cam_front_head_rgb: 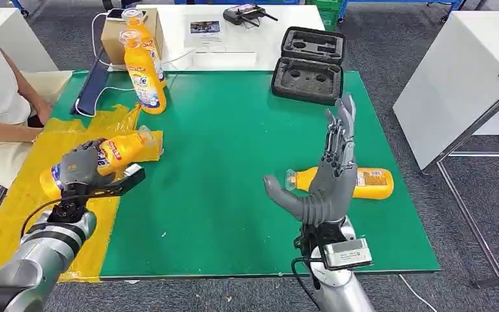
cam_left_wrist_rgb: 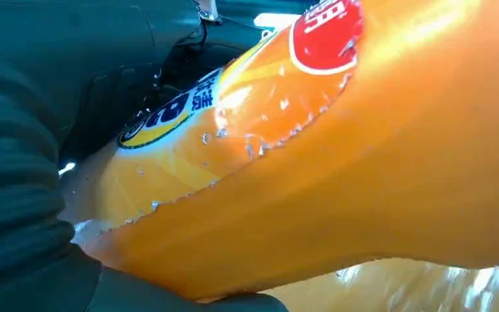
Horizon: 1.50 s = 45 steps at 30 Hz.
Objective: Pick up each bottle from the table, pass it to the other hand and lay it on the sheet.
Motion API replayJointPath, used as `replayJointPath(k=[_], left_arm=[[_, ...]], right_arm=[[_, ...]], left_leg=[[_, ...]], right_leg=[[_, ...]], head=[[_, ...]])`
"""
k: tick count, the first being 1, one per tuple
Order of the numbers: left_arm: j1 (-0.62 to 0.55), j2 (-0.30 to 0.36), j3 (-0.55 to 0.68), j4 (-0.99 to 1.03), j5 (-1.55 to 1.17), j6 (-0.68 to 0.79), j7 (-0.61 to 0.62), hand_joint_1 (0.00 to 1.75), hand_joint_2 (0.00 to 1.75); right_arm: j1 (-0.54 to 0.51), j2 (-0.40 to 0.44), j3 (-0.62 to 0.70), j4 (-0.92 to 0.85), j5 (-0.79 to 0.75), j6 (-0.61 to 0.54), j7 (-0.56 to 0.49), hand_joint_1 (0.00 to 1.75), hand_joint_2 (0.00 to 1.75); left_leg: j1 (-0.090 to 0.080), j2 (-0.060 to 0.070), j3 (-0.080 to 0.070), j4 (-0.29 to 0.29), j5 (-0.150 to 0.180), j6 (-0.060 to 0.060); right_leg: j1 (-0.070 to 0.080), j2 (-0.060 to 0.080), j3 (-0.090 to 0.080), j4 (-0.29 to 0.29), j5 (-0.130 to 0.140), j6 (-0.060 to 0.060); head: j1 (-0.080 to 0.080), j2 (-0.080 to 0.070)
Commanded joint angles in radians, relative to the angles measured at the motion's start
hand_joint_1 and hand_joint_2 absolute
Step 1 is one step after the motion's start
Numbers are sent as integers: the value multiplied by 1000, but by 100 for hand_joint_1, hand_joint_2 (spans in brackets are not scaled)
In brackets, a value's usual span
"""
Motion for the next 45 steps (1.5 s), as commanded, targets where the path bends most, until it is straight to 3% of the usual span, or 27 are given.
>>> replayJointPath(k=[1,11,12,13,29,34,39,45], left_arm=[[-41,0,-44,167,17,-43,26,175,175],[11,-31,-1,177,51,-93,-7,175,175],[16,-32,-4,174,41,-97,-1,45,175],[20,-35,-2,176,41,-100,0,0,175],[34,-51,33,172,71,-124,-29,0,175],[49,-80,138,145,132,37,-172,0,175],[148,-161,330,-183,166,54,-421,0,175],[179,-225,391,-321,113,54,-499,0,175]], right_arm=[[-89,-51,83,115,26,30,35,0,175],[-100,-49,101,152,44,46,54,0,175],[-101,-48,101,154,45,46,56,0,175],[-102,-48,101,155,45,47,56,0,175],[-98,-44,96,158,43,50,61,0,175],[-89,-45,82,171,54,50,63,0,175],[-68,-55,66,178,65,37,60,0,175],[-55,-51,51,186,82,30,61,0,175]], left_leg=[[0,2,5,-1,-2,-1],[0,2,5,-1,-2,0],[0,2,6,-1,-2,0],[0,2,6,-2,-2,0],[-1,1,6,-1,-1,0],[0,1,8,-2,-1,0],[0,-2,7,-1,-1,0],[0,-1,7,0,-2,0]], right_leg=[[0,3,5,-1,-1,-1],[0,2,5,-2,-1,0],[0,3,7,-2,-2,-1],[0,3,6,-2,-2,-1],[-1,1,6,-1,-1,0],[-1,2,9,-2,-1,-1],[0,0,9,-2,-1,0],[-1,0,7,-1,-2,0]], head=[[0,0],[0,0],[0,0],[0,0],[0,0],[0,0],[0,0],[0,0]])
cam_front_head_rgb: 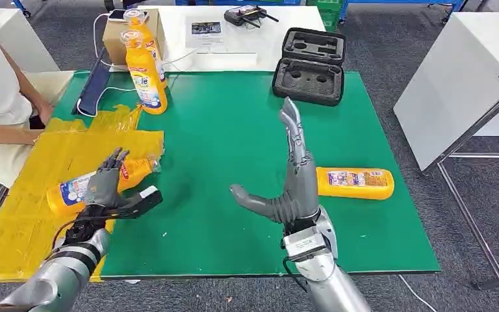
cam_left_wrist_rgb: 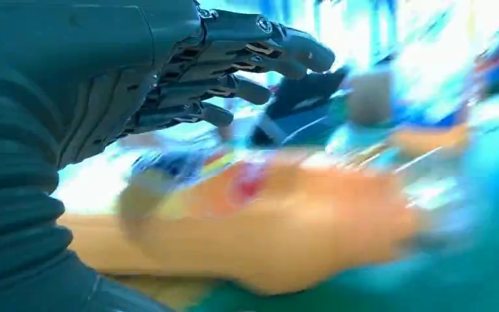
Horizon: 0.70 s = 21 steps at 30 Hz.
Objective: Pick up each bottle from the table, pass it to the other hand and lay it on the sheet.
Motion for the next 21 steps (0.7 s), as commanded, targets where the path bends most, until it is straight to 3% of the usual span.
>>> replayJointPath(k=[1,17,19,21], left_arm=[[47,-122,200,-242,-39,-2,-76,0,175],[77,-188,320,-385,-9,-2,-189,0,175],[69,-205,358,-378,51,-2,-260,0,175],[13,-229,411,-228,258,-2,-427,0,175]], right_arm=[[-7,-23,-25,71,16,-10,4,0,175],[-12,-11,-41,97,43,-15,17,0,175],[-13,-10,-44,102,52,-19,20,0,175],[-18,-17,-56,126,122,-43,59,0,175]], left_leg=[[0,-1,1,0,-1,0],[0,1,1,0,-1,0],[0,1,2,-1,-2,0],[0,0,2,0,-2,-1]], right_leg=[[0,0,3,-1,-1,0],[0,1,1,-1,-1,0],[0,2,2,-1,-1,0],[1,2,3,-1,-1,-1]], head=[[0,0],[0,0],[0,0],[0,0]])
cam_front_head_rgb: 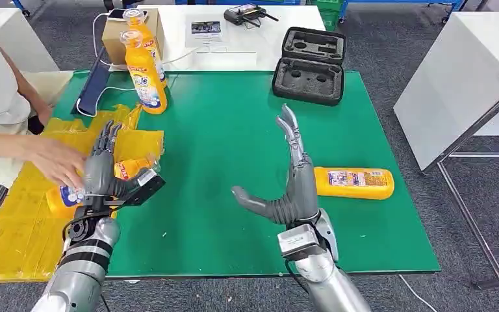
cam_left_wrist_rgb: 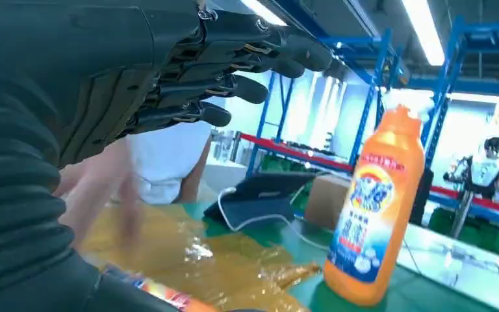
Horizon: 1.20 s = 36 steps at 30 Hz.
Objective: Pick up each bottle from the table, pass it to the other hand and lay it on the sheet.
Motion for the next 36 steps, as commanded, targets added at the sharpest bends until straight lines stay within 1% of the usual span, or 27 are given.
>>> replayJointPath(k=[1,2,3,4,5,6,7,8,9,11,12,14,15,17,18,20,21,23,24,26,27,29,30,34,36], left_arm=[[-96,-66,118,203,407,-31,-292,0,175],[-72,-68,58,161,518,-109,-294,0,175],[-20,-68,-33,67,660,-260,-257,0,175],[12,-63,-92,11,734,-355,-211,0,175],[26,-60,-126,-13,794,-441,-151,0,175],[35,-55,-168,-23,914,-596,-97,0,175],[30,-50,-181,-2,1009,-693,-71,0,175],[20,-45,-192,40,1090,-762,-58,0,175],[13,-37,-206,70,1131,-788,-56,0,175],[1,-24,-237,118,1192,-806,-73,0,175],[-6,-22,-236,131,1216,-811,-73,0,175],[-20,-19,-237,155,1278,-834,-65,0,175],[-21,-19,-238,155,1278,-834,-65,0,175],[-21,-19,-238,155,1278,-834,-65,0,175],[-21,-19,-238,155,1278,-834,-65,0,175],[-9,-18,-255,136,1303,-849,-62,0,175],[-1,-19,-263,124,1310,-852,-62,0,175],[18,-22,-288,88,1317,-852,-60,0,175],[22,-25,-296,79,1316,-854,-59,0,175],[31,-28,-320,57,1317,-855,-54,0,175],[33,-28,-327,51,1320,-856,-51,0,175],[32,-31,-330,50,1321,-856,-50,0,175],[32,-31,-330,50,1321,-856,-50,0,175],[25,-26,-361,46,1335,-852,-50,0,175],[22,-28,-364,46,1336,-850,-50,0,175]], right_arm=[[-43,-28,-42,120,156,-44,94,0,175],[-66,-47,-47,164,240,-42,145,0,175],[-107,-75,-63,242,331,-12,202,0,175],[-143,-97,-75,311,389,17,238,0,175],[-170,-107,-105,374,403,16,238,0,175],[-204,-124,-138,453,465,8,259,0,175],[-240,-148,-140,523,538,13,293,0,175],[-280,-165,-149,596,570,23,297,0,175],[-317,-181,-147,655,582,58,305,0,175],[-403,-214,-121,767,616,119,310,0,175],[-448,-233,-99,820,622,181,310,0,175],[-516,-231,-98,905,625,182,329,0,175],[-521,-230,-98,906,625,183,329,0,175],[-521,-230,-98,906,625,183,329,0,175],[-521,-230,-98,906,625,183,329,0,175],[-541,-240,-70,938,652,205,385,0,175],[-553,-250,-60,956,664,217,400,0,175],[-577,-266,-51,1000,680,226,423,0,175],[-579,-271,-52,1011,680,233,423,0,175],[-599,-283,-51,1054,679,256,422,0,175],[-607,-286,-49,1071,679,269,422,0,175],[-608,-290,-51,1073,676,269,417,0,175],[-608,-290,-51,1073,676,269,417,0,175],[-628,-297,-21,1129,678,335,400,0,175],[-626,-305,-20,1135,675,339,389,0,175]], left_leg=[[0,-1,3,-1,-1,-1],[0,-2,3,-1,0,0],[0,-4,5,-2,0,0],[0,-2,4,-1,0,0],[0,0,3,-1,0,0],[0,0,6,-2,-1,0],[0,1,5,-1,-1,0],[0,0,4,-1,0,0],[0,-1,5,-1,0,0],[-1,-2,3,-1,1,2],[-1,-1,4,-1,1,2],[-2,1,1,0,2,3],[-3,2,2,0,1,3],[-4,-1,0,0,3,4],[-4,-2,2,0,2,4],[-3,-1,1,0,3,4],[-3,-1,3,0,2,4],[-4,-1,1,0,3,5],[-4,0,2,1,1,4],[-4,-2,0,0,3,5],[-4,-2,1,1,2,5],[-4,-2,-1,1,3,5],[-4,-2,1,1,2,5],[-5,-1,0,1,2,4],[-4,-2,0,1,2,4]], right_leg=[[0,0,4,-1,-1,-1],[0,-1,3,-1,-1,0],[0,-3,6,-2,-2,0],[0,-1,5,-2,-1,0],[0,1,4,-2,0,0],[0,2,7,-3,0,0],[0,2,6,-3,1,0],[0,1,5,-3,1,1],[0,0,7,-3,0,1],[-1,-1,4,-2,0,0],[-1,0,6,-2,1,1],[-1,1,3,-1,3,3],[-2,3,4,0,2,3],[-3,-1,2,0,3,4],[-3,-1,4,0,2,3],[-3,-1,3,-1,3,4],[-3,0,4,-1,2,3],[-3,-1,2,0,3,4],[-3,1,4,0,2,4],[-3,-2,2,0,2,4],[-3,-2,4,0,2,4],[-3,-2,2,0,2,4],[-3,-1,3,0,2,4],[-4,-1,2,0,2,4],[-4,-1,3,0,2,3]], head=[[0,0],[0,0],[0,0],[0,0],[0,0],[0,0],[0,0],[0,0],[0,0],[0,0],[0,0],[0,0],[0,0],[0,0],[0,0],[0,0],[0,0],[0,0],[-1,0],[-1,0],[0,0],[-1,0],[0,0],[0,0],[-1,0]])
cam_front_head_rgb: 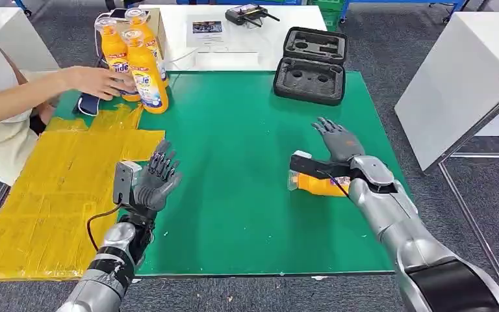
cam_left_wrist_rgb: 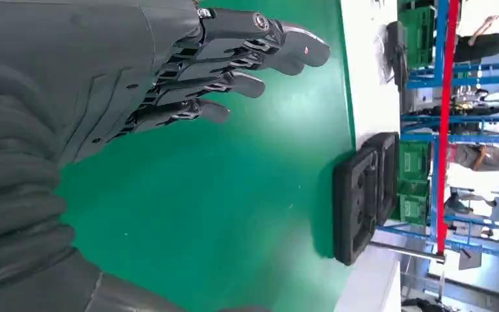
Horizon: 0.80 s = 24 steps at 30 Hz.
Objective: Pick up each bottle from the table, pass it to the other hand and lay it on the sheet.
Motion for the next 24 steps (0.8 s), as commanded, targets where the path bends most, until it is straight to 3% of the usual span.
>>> replayJointPath(k=[1,8,18,20,24], left_arm=[[-25,14,-73,11,14,4,8,0,175],[-40,16,-85,36,31,9,6,0,175],[-81,12,-95,99,47,8,-23,0,175],[-91,13,-99,119,52,10,-35,0,175],[-98,14,-100,131,53,13,-42,0,175]], right_arm=[[-94,-25,78,192,-3,64,-29,0,175],[-91,-61,96,218,-38,134,-80,0,175],[-101,-177,103,203,-158,292,-258,0,175],[-81,-213,108,168,-229,342,-336,0,175],[-68,-234,117,145,-255,349,-352,0,175]], left_leg=[[0,0,2,0,-1,-1],[0,0,2,0,-1,-1],[0,-1,3,1,-1,-1],[-2,-2,2,0,0,0],[-2,-2,5,0,-1,0]], right_leg=[[0,1,2,0,-1,-1],[0,0,2,-1,-1,-1],[0,1,4,0,-2,-1],[-1,-1,2,0,0,1],[-2,-1,5,-1,-2,0]], head=[[0,0],[0,0],[0,0],[0,0],[0,0]])
